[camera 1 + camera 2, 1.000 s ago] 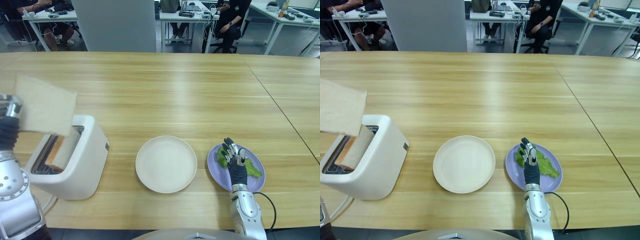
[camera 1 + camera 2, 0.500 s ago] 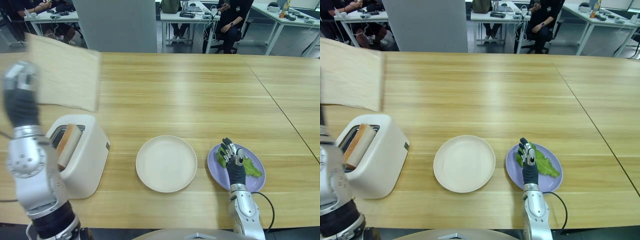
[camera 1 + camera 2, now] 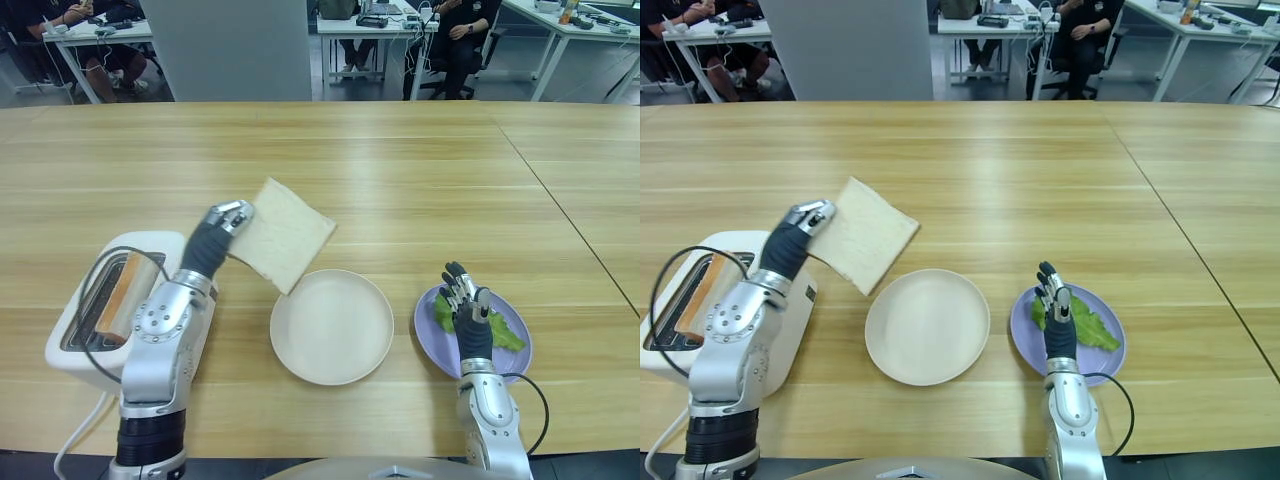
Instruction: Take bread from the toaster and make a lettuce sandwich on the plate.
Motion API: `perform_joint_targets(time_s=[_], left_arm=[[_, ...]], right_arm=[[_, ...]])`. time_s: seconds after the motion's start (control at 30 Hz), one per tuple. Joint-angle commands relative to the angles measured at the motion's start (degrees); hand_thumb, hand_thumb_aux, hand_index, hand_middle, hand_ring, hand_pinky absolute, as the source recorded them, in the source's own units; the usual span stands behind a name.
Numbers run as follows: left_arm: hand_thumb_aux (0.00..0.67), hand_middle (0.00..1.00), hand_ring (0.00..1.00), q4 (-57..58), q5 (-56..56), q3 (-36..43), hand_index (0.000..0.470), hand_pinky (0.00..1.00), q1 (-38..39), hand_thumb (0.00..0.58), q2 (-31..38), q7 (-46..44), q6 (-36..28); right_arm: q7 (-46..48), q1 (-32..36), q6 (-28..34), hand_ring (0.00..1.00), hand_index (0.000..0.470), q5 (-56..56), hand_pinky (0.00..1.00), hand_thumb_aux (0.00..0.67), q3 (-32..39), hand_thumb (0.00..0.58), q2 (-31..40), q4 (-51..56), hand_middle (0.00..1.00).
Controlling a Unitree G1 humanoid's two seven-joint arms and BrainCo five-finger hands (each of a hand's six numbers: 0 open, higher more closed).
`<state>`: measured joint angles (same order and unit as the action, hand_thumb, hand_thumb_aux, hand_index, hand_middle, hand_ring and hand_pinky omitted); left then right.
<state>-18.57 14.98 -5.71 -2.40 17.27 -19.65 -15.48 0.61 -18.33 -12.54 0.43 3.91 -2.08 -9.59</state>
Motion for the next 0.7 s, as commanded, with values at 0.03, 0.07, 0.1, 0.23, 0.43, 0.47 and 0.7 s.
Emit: perform_joint_targets(time_s=[0.03, 0.07, 0.1, 0.23, 0.43, 0.47, 0.7], left_arm=[[0.670, 1.00, 1.00, 2.3, 2.7, 3.1, 0.460, 1.00, 0.4, 0.580, -0.8, -4.0, -2.2], [0.670, 1.00, 1.00, 2.9, 2.6, 3.8, 0.460, 1.00, 0.1, 0.580, -0.5, -4.8, -2.5], [0.670, 1.00, 1.00, 3.4, 3.2, 4.7, 0.460, 1.00, -0.2, 0.580, 0.1, -6.6, -3.2], [0.670, 1.00, 1.00, 6.7, 1.5, 7.0, 0.460, 1.00, -2.3, 0.580, 2.0, -9.4, -3.5], [0.670, 1.00, 1.00, 13.9, -3.2, 10.7, 0.460, 1.00, -6.6, 0.580, 4.2, -11.5, -1.7], [0.670, 1.00, 1.00, 15.2, -4.3, 11.3, 0.460, 1.00, -7.3, 0.580, 4.3, -11.4, -1.2], [0.670, 1.00, 1.00, 25.5, -13.5, 16.2, 0.460, 1.00, -12.5, 0.580, 3.9, -8.8, 4.3]], right_arm=[[0.8, 0.4, 0.2, 0.00, 0.000, -0.1, 0.00, 0.000, 0.8, 0.000, 0.4, -1.2, 0.00], [0.9, 0.5, 0.3, 0.00, 0.000, 0.0, 0.00, 0.000, 0.9, 0.000, 0.4, -1.2, 0.00], [1.0, 0.5, 0.0, 0.00, 0.000, 0.2, 0.00, 0.000, 1.0, 0.000, 0.4, -1.3, 0.00], [1.7, 0.9, -0.6, 0.00, 0.000, 1.4, 0.00, 0.000, 0.8, 0.000, 0.4, -2.5, 0.00], [2.9, 1.0, -1.3, 0.00, 0.000, 2.6, 0.00, 0.000, 0.9, 0.000, 0.5, -3.5, 0.00], [3.0, 0.9, -1.5, 0.00, 0.000, 2.6, 0.00, 0.000, 0.9, 0.000, 0.5, -3.6, 0.00], [1.5, -0.6, -3.7, 0.00, 0.000, -3.5, 0.00, 0.000, 1.6, 0.000, 2.2, -4.1, 0.00]])
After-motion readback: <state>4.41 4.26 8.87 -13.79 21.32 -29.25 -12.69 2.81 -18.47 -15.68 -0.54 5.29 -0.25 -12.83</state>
